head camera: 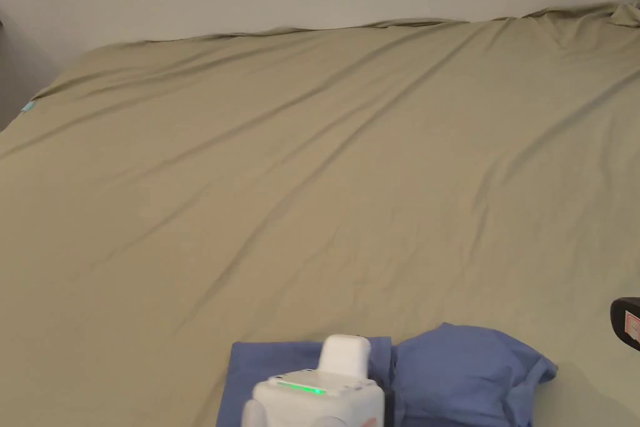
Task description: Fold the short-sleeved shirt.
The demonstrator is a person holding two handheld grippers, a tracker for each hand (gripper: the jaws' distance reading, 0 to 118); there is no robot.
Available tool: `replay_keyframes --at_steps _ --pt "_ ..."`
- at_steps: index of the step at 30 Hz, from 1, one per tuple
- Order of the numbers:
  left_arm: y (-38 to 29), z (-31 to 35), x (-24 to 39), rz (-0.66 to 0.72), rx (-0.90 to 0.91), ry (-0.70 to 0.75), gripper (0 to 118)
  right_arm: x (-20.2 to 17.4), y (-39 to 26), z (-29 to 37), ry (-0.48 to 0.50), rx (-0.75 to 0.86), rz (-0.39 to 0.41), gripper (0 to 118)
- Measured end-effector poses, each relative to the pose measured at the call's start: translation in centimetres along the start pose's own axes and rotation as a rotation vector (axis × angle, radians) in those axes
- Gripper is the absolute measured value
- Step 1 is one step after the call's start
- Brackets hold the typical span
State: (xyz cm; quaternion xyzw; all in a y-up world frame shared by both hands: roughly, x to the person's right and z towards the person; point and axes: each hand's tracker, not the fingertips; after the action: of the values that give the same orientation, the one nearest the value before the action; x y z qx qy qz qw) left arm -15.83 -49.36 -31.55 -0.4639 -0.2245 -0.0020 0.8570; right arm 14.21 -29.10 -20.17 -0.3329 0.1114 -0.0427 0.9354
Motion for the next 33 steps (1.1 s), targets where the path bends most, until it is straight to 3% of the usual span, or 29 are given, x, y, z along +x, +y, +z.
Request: replay_keyframes --at_steps 2,7,10,13,14,15,16,17,23,25,28,30,31,32,33 --pt "-0.1 -0.2 1.8 0.011 0.011 0.001 0 -0.1 -0.1 0.0 0.003 -0.005 0.001 2" --pt "-0.1 -1.0 3.8 0.073 -0.062 -0.282 0 -0.7 -0.3 -1.0 0.034 -0.012 -0.012 2" --pt "0.2 1.7 -0.6 0.342 0.010 -0.404 0 -0.9 -0.1 -0.5 0.061 0.042 -0.012 2" --pt "1.0 6.1 -8.4 0.450 0.113 -0.483 0 -0.1 0.5 0.7 0.131 0.095 -0.036 2" --pt "1.1 7.1 -11.2 0.459 0.107 -0.512 13 0.2 0.7 1.0 0.125 0.097 -0.036 2" --pt "1.3 8.1 -13.8 0.436 0.092 -0.545 51 0.5 0.9 1.2 0.121 0.105 -0.036 2" --pt "1.1 8.6 -16.5 0.419 0.051 -0.541 104 0.6 1.0 1.3 0.114 0.116 -0.038 2" --pt "0.9 8.7 -18.7 0.430 -0.001 -0.530 118 0.8 1.0 1.3 0.112 0.122 -0.042 2" --pt "-1.5 5.0 -26.0 0.583 -0.157 -0.461 118 1.8 0.8 1.5 0.177 0.146 -0.110 2" --pt "-1.6 3.0 -25.1 0.527 -0.177 -0.541 118 1.8 0.9 1.5 0.188 0.142 -0.121 2" --pt "-1.1 2.5 -23.0 0.420 -0.070 -0.557 118 1.5 1.0 1.5 0.185 0.137 -0.116 2" --pt "-0.9 1.8 -22.3 0.520 -0.065 -0.615 118 1.6 1.0 1.5 0.183 0.135 -0.119 2" --pt "-1.5 1.6 -22.8 0.587 -0.093 -0.641 104 1.6 1.1 1.4 0.187 0.131 -0.123 2" --pt "-1.7 1.3 -22.5 0.572 -0.103 -0.591 53 1.5 1.1 1.3 0.190 0.130 -0.123 2" --pt "-1.8 1.2 -22.1 0.494 -0.099 -0.475 16 1.4 1.1 1.3 0.191 0.130 -0.121 2"
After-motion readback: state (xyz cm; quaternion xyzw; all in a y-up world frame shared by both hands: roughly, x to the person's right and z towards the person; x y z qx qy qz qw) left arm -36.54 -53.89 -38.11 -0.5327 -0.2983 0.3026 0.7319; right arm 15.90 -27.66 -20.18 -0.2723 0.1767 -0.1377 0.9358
